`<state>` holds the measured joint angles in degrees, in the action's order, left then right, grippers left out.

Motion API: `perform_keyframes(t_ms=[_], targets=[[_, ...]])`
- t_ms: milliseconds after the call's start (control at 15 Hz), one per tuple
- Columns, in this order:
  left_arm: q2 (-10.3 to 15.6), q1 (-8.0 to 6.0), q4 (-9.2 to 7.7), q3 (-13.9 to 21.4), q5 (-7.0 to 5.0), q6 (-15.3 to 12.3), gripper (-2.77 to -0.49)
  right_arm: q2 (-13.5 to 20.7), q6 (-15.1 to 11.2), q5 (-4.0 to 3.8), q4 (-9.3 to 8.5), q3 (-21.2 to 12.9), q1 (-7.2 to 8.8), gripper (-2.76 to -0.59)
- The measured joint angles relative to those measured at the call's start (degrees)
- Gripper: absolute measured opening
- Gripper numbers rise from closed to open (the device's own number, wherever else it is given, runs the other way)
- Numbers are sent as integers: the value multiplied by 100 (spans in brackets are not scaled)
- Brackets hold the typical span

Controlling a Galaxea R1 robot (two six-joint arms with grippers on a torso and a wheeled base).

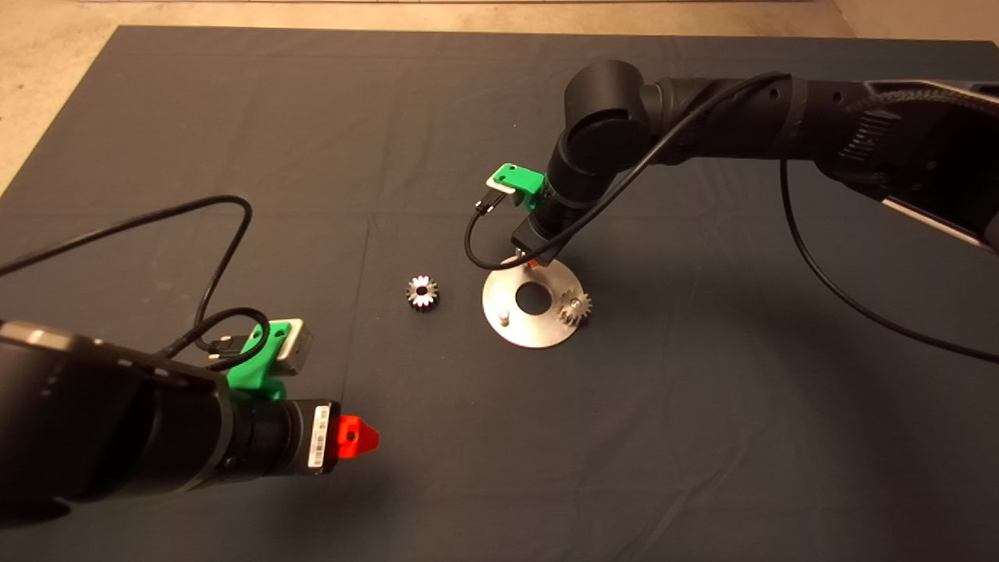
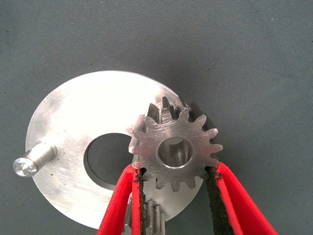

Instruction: Install three planetary gears onto the carrier pins

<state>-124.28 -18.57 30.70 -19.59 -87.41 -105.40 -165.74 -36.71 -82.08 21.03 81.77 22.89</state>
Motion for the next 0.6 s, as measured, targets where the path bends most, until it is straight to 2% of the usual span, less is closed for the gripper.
perform_keyframes(t_ms=[600], targets=[[0,0,0,0,0,0,-51,0,0,0,0,0,0,-270]])
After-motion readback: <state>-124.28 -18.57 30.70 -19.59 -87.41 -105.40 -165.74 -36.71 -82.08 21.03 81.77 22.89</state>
